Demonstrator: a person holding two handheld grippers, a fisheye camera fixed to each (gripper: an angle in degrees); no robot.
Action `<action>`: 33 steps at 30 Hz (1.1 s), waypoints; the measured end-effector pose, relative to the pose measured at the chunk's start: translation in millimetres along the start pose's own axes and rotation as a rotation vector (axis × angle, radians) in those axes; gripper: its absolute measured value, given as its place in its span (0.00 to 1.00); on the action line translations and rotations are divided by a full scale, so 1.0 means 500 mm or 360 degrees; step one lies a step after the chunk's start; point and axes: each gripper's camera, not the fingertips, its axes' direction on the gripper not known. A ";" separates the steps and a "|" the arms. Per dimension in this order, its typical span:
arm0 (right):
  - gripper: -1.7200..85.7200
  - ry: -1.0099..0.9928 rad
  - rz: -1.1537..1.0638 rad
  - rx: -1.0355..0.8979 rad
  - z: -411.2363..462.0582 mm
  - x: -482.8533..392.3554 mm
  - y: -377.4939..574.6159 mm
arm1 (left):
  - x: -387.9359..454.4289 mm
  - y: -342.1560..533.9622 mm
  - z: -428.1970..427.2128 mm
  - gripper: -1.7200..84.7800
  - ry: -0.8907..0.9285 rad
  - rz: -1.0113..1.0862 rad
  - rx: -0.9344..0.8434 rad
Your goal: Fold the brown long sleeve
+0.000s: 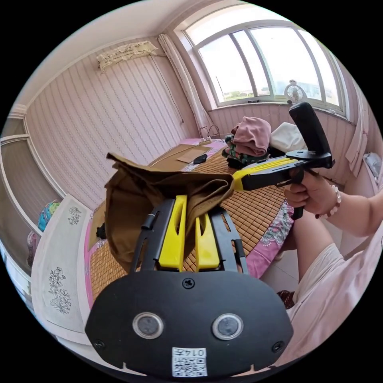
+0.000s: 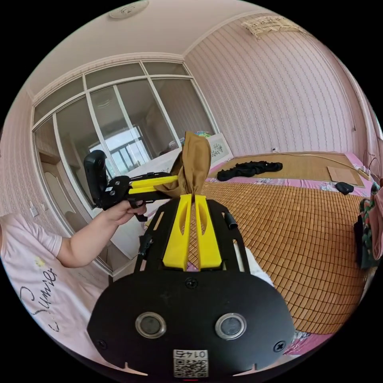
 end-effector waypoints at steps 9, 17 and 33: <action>0.02 0.0124 0.0558 -0.1005 0.188 0.141 0.304 | 0.088 0.337 0.257 0.02 0.0609 -0.0249 -0.0766; 0.02 0.0292 0.0643 -0.0890 0.160 0.218 0.250 | 0.058 0.374 0.207 0.03 0.0586 -0.0240 -0.0800; 0.09 0.0635 0.0460 -0.1200 0.413 0.274 0.234 | -0.138 0.448 0.199 0.15 0.0341 -0.0734 -0.0770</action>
